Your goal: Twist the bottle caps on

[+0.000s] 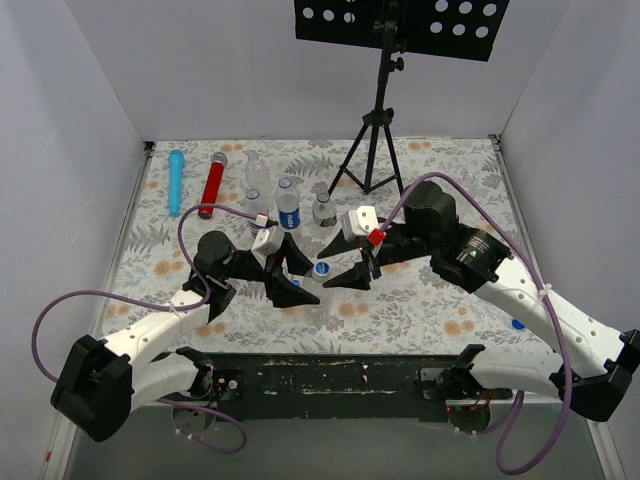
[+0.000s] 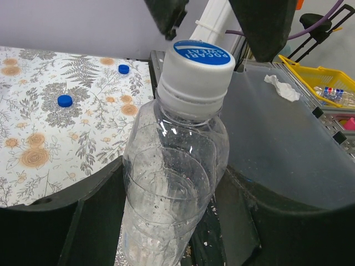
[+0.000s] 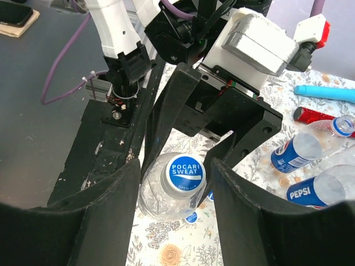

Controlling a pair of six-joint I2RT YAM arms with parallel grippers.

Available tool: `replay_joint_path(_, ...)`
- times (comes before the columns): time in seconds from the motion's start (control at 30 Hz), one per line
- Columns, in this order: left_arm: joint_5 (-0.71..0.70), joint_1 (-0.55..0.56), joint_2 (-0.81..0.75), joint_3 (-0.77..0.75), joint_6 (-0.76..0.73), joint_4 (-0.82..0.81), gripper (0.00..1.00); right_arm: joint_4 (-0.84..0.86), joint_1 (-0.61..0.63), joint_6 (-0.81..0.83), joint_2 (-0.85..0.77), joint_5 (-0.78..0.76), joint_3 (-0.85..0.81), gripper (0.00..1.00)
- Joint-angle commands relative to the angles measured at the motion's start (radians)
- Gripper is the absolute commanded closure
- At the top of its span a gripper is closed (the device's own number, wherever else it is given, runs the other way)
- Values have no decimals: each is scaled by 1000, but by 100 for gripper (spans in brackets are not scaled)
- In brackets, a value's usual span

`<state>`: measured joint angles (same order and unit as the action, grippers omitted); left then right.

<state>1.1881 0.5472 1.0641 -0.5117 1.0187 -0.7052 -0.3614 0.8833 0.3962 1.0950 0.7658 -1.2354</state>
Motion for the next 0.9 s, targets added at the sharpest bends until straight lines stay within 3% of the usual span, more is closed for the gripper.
replay_joint_path(0.0, 18, -3, -30, -31, -28, 13, 82, 2, -4, 7, 28, 46, -56, 41)
replay_joint_path(0.37, 7, -3, -39, -31, -39, 24, 83, -13, -4, -10, 68, 63, -62, 57)
replay_joint_path(0.6, -79, -3, -82, -13, -75, 39, 84, -54, -4, -42, 100, 27, -61, 88)
replay_joint_path(0.7, -209, 0, -117, -14, -136, 111, 84, -51, 5, -111, 105, -69, -47, 95)
replay_joint_path(0.87, -674, 78, -193, -19, -296, 300, 84, -45, 52, -298, 114, -379, -18, 99)
